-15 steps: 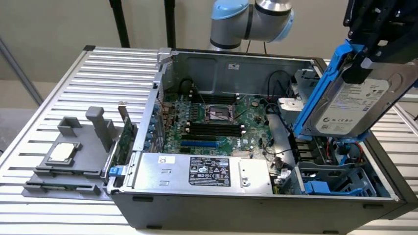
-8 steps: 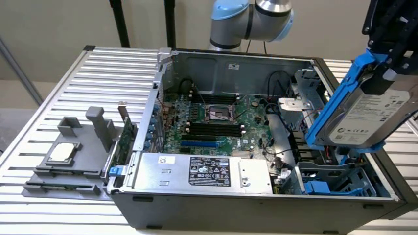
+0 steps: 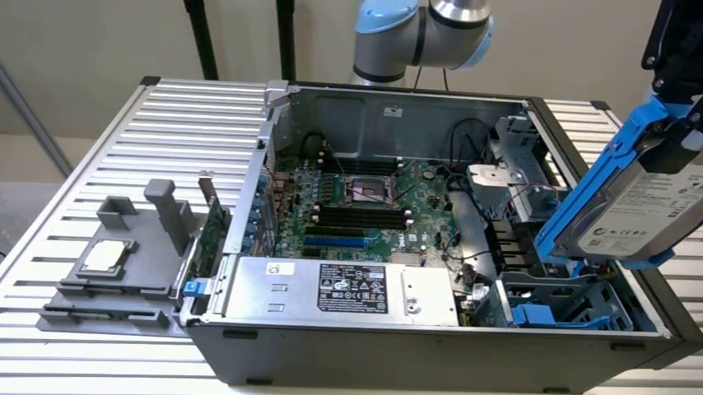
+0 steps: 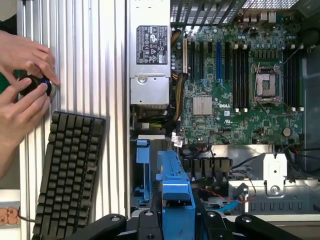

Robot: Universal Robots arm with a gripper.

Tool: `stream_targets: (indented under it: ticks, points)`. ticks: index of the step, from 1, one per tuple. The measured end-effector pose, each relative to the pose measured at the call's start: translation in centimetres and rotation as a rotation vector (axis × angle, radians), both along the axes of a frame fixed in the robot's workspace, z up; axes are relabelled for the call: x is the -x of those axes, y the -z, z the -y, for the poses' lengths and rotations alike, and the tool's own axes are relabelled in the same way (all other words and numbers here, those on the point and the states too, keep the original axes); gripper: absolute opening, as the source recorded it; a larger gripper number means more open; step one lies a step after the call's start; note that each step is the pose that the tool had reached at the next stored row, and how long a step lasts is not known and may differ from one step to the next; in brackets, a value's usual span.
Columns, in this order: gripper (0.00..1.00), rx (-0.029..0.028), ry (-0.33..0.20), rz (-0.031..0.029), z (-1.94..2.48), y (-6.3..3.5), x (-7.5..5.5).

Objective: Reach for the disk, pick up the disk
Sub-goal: 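Pick up the disk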

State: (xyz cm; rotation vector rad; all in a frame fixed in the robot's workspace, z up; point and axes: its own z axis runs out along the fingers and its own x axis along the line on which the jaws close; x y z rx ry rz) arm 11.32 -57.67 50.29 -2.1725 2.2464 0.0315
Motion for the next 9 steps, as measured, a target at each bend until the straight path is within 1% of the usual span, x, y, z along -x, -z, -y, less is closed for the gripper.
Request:
stream_targets:
  ticks: [2,9]
  points:
    - [0.33,-0.0001,0.000,0.0000,0.11,0.01,-0.01]
    - [0.33,-0.0001,0.000,0.0000,0.11,0.00,-0.02]
